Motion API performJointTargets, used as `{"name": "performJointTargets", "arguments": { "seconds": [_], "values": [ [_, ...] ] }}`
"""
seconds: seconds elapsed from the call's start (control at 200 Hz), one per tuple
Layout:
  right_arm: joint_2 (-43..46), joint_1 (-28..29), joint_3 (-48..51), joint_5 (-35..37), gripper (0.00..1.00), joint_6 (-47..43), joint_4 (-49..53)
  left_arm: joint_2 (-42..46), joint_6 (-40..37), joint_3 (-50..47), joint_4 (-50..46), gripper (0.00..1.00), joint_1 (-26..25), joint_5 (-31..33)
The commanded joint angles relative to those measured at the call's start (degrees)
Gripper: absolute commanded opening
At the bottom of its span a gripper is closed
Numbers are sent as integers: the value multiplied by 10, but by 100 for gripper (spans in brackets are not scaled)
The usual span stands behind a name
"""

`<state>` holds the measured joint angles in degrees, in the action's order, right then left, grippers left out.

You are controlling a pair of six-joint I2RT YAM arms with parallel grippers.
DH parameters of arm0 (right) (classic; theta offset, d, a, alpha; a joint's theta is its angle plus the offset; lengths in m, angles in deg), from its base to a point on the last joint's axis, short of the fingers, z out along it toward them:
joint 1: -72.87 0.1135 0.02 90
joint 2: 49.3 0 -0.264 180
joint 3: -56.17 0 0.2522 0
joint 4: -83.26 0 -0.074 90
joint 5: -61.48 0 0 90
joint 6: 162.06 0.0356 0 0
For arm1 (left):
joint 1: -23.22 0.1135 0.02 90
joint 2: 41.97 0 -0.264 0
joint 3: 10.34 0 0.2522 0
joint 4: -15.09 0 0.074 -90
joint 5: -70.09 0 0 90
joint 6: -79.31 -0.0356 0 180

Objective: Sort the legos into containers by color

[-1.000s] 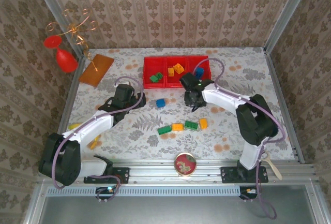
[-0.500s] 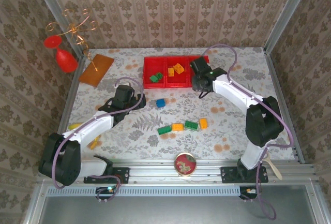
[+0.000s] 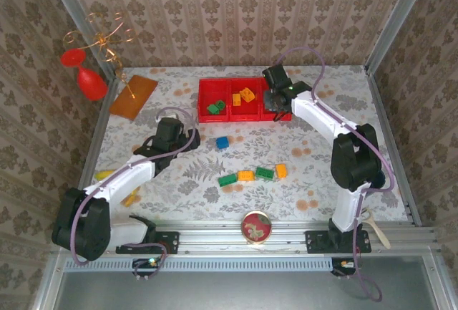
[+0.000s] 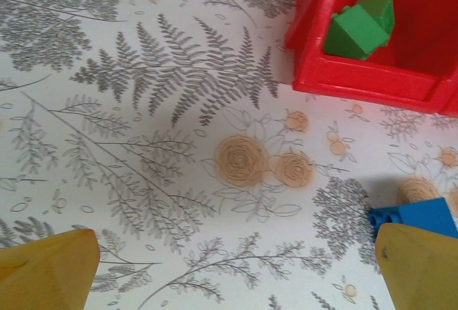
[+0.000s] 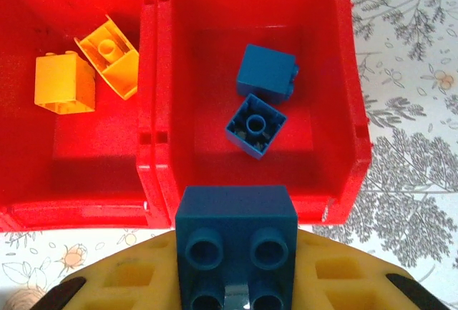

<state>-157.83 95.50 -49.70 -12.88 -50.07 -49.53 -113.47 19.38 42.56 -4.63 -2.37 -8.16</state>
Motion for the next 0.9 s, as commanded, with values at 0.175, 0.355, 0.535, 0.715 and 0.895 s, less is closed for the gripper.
{"name": "performJointTargets", "arguments": {
  "seconds": [0.175,0.355,0.535,0.715,0.895],
  "values": [
    [-34,-9,-45,-3,23,-28,-13,12,13,-5,-3,100,8,-4],
    [-56,-14,-63,-1,23,-37,-21,13,13,-5,-3,100,8,-5],
    [-89,-25,-89,-5,24,-42,-19,14,12,-6,-3,100,8,-8],
    [-128,-34,-125,-10,28,-52,-19,15,9,-5,-5,100,8,-15],
    [-161,-37,-160,-11,33,-59,-7,14,5,-4,-6,100,9,-21]
  ]
}}
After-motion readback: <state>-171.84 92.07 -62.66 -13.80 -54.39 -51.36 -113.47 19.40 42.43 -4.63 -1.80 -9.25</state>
